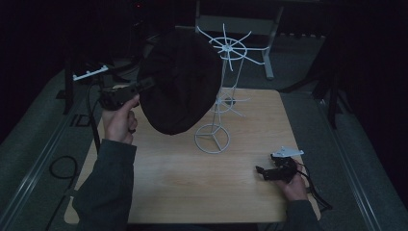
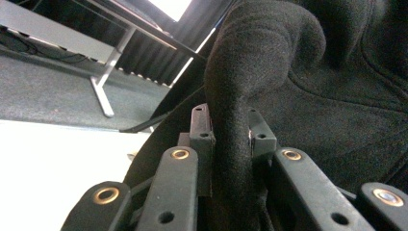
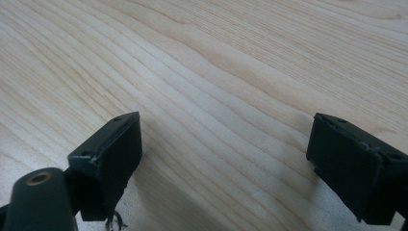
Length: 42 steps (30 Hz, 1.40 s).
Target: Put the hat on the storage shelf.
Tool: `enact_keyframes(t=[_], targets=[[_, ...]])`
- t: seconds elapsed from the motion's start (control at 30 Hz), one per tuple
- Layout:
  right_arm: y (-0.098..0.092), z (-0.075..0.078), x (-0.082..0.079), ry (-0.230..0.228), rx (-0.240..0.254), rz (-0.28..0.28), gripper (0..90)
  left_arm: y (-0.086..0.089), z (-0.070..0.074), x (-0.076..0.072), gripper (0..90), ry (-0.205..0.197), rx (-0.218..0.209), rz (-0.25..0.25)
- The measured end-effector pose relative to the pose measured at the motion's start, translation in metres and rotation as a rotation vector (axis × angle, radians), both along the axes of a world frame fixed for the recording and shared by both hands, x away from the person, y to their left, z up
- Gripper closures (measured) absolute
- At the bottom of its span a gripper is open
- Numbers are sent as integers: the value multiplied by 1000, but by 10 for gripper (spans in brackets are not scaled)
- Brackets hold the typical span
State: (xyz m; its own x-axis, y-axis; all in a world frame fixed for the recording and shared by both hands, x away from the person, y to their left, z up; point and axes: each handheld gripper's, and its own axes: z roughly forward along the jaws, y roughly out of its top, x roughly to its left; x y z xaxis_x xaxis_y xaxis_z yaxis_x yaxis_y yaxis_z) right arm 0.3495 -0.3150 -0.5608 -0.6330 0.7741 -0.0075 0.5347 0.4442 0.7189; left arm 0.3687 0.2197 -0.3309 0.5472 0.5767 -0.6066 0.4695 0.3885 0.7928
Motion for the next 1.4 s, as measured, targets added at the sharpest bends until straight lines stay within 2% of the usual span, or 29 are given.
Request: enact_keyframes(t=[0.17,0.37,0.57,0.73,0.97,1.33,1.4], targets=[[0,0,0,1,0,-1,120,-10,2,3,792,2,9,0],[0,0,0,0,0,0,120,-20,-4,8,791,20,73,50],[0,0,0,0,0,1,120,-25,-14,13,790,44,102,64],[0,0,0,0,-1,1,120,-28,-17,13,790,56,142,62],[0,0,0,1,0,1,120,-29,-20,17,769,85,153,66],[0,0,0,-1,1,-2,120,-31,-21,20,698,98,169,61],[0,0,0,-1,1,0,120,-31,-22,21,683,103,159,62]])
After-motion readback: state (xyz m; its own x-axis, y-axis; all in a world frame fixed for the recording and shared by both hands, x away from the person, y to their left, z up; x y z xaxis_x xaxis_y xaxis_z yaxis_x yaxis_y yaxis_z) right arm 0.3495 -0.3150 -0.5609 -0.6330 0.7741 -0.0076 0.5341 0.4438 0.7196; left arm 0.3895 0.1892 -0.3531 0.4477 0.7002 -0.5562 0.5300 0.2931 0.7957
